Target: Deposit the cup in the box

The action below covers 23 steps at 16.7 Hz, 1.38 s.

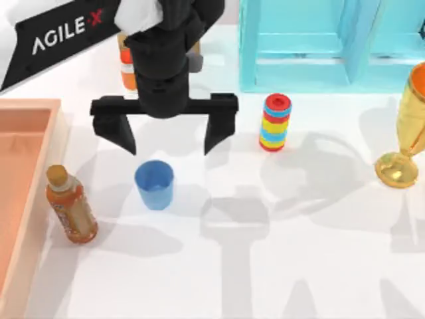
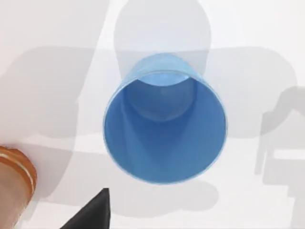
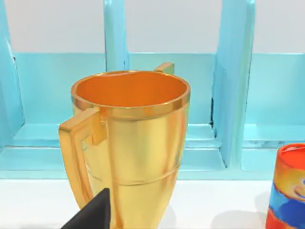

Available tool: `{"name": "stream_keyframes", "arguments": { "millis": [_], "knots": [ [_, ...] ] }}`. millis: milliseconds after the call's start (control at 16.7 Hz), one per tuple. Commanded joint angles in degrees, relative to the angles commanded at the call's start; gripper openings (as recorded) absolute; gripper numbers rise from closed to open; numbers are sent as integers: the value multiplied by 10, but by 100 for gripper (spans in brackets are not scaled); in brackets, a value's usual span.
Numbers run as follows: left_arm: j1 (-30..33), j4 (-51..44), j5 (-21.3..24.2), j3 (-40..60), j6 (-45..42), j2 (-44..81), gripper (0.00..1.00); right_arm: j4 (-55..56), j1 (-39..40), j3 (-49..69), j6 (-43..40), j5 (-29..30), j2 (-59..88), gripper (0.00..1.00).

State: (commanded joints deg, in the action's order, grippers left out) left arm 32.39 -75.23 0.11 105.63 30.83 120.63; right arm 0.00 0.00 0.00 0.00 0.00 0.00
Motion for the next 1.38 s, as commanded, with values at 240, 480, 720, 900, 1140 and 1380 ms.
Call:
{"name": "stream_keyframes", "arguments": {
  "millis": [240,480,720,900,1140,1380],
  "knots": [
    [0,103,0,-79,-1,18,100,0,0,0,0,0,0,100],
    [0,181,0,-144,-1,33,100,0,0,0,0,0,0,100],
    [0,185,0,-148,0,35,100,0,0,0,0,0,0,100],
    [0,185,0,-148,0,35,77,0,0,0,0,0,0,100],
    [0,185,0,-148,0,35,47,0,0,0,0,0,0,100],
    [0,185,0,-148,0,35,17,0,0,0,0,0,0,100]
  ]
}}
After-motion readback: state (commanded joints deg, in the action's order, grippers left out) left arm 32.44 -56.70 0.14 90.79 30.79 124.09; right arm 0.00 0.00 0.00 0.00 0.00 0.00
